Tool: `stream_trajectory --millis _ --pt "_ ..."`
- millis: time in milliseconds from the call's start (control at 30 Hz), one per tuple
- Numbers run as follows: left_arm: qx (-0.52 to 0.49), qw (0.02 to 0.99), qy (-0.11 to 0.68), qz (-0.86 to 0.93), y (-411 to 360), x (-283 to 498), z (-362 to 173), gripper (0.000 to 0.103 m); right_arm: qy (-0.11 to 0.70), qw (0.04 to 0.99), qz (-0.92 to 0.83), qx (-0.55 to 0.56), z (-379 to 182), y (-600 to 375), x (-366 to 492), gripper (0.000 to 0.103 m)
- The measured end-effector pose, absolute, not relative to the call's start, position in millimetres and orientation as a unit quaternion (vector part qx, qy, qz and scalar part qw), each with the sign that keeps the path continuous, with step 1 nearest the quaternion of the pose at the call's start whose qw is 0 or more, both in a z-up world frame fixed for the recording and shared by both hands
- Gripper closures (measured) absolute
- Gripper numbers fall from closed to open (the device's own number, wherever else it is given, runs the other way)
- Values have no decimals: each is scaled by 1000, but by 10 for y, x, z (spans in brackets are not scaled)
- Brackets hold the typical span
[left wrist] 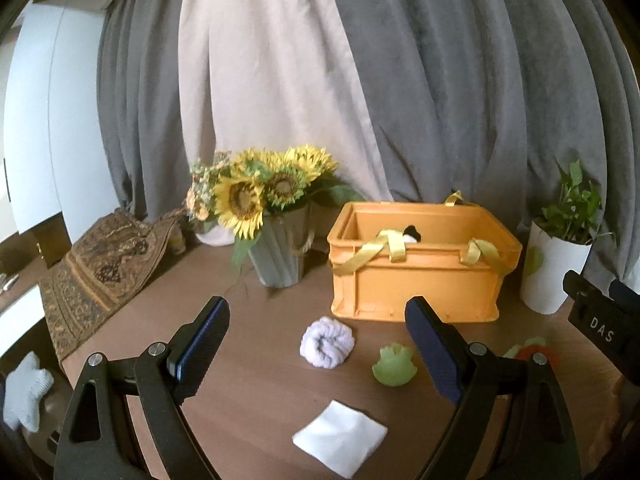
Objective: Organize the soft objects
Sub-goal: 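Move both tools back toward the white cloth and red pompom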
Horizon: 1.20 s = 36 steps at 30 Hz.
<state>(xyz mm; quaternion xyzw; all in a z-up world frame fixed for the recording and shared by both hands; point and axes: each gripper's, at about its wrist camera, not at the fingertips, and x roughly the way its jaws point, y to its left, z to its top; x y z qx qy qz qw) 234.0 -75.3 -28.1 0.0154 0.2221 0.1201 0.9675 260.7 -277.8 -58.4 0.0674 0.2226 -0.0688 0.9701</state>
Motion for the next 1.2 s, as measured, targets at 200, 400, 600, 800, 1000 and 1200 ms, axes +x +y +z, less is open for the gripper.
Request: stream_trajectory --millis 200,400,600,800,1000,1200 --pt "-9 955 263 139 -743 2269 -553 13 243 966 -63 65 -783 -2812 2584 27" --pt "-23 941 299 156 -758 2265 -854 13 271 960 -50 50 -1002 -2799 2638 27" --pt "-25 928 336 160 -832 2322 -1112 13 298 952 -46 50 -1212 -2843 2705 27" --pt "-30 916 367 157 -889 2423 -1331 13 327 943 -45 47 -1412 -2892 2802 27" --pt "-33 908 385 162 -920 2515 -1497 13 347 936 -40 44 -1571 -2923 2921 27" --pt "-39 898 404 169 -890 2638 -1627 14 372 926 -36 46 -1735 -2911 3073 27"
